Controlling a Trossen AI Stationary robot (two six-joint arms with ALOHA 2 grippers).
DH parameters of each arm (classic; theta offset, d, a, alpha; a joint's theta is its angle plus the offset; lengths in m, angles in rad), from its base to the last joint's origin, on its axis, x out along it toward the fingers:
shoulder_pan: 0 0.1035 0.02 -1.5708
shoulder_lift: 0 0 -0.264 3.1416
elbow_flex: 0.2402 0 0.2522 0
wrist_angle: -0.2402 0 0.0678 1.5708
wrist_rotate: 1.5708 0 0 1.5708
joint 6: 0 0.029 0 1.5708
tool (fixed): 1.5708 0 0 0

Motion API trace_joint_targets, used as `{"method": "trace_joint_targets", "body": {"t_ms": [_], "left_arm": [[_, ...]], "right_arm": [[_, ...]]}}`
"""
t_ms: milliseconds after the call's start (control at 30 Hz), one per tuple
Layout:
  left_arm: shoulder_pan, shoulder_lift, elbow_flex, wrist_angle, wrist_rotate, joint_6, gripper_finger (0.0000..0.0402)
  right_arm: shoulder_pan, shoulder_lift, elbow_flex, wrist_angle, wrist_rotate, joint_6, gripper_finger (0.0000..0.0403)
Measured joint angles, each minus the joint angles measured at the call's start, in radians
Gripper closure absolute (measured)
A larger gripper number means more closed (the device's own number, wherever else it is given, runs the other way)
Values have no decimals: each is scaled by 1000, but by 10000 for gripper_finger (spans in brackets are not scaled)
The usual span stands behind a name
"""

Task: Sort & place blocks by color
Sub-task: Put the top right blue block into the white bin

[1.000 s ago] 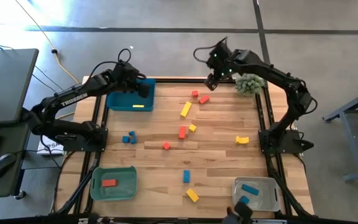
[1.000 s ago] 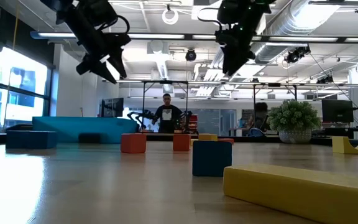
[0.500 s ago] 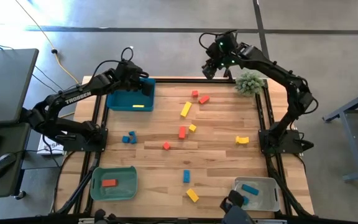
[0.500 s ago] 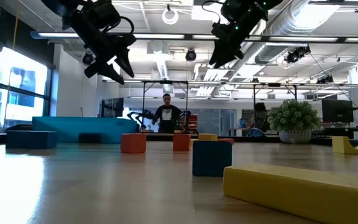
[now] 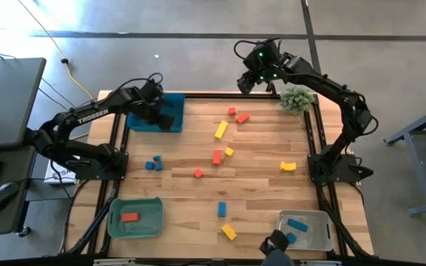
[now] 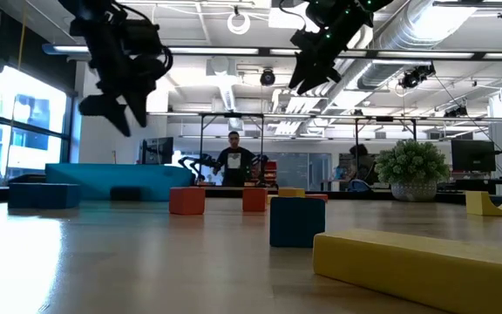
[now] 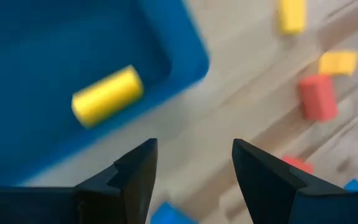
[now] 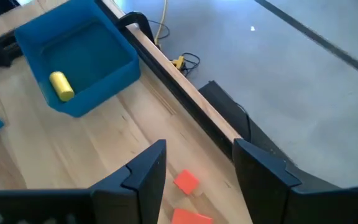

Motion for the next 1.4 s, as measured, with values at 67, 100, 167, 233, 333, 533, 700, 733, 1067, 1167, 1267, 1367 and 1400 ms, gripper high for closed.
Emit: {"method": "trace_joint_targets", "body": {"t_ms": [67, 100, 167, 233, 333, 533, 700, 733, 1067, 1167, 1267, 1367, 1400], "left_arm": [[-14, 0, 0, -57, -1, -8, 204], [-23, 0, 0, -82, -2, -6, 204], [-41, 0, 0, -127, -16, 7, 204], [-60, 0, 0, -163, -30, 12, 204], [-91, 0, -1, -201, -40, -24, 204], [-176, 0, -1, -240, -41, -138, 204], [-240, 0, -1, -239, -46, -177, 204], [-250, 0, -1, -239, -50, -187, 204], [-331, 0, -1, -239, -80, -257, 204], [-357, 0, -1, -238, -82, -343, 204], [-384, 0, -1, -238, -85, -419, 204], [-414, 0, -1, -236, -95, -540, 204], [-428, 0, -1, -236, -102, -580, 204]], "right_arm": [[0, 0, 0, 0, -1, 23, 229], [0, 0, 0, 0, -1, 35, 229], [1, 0, 0, -5, -12, 72, 229], [6, 0, 0, -17, -17, 106, 229], [27, 0, 0, -33, -17, 115, 229], [91, 0, 0, -80, -18, 112, 229], [137, 0, 0, -116, -18, 140, 229], [146, 0, 0, -123, -15, 158, 229], [223, 0, 0, -147, -11, 180, 229], [237, 0, 0, -147, -10, 180, 229], [244, 0, 0, -153, -10, 151, 229], [247, 0, 0, -157, -9, 131, 229], [247, 0, 0, -159, -9, 131, 229]]}}
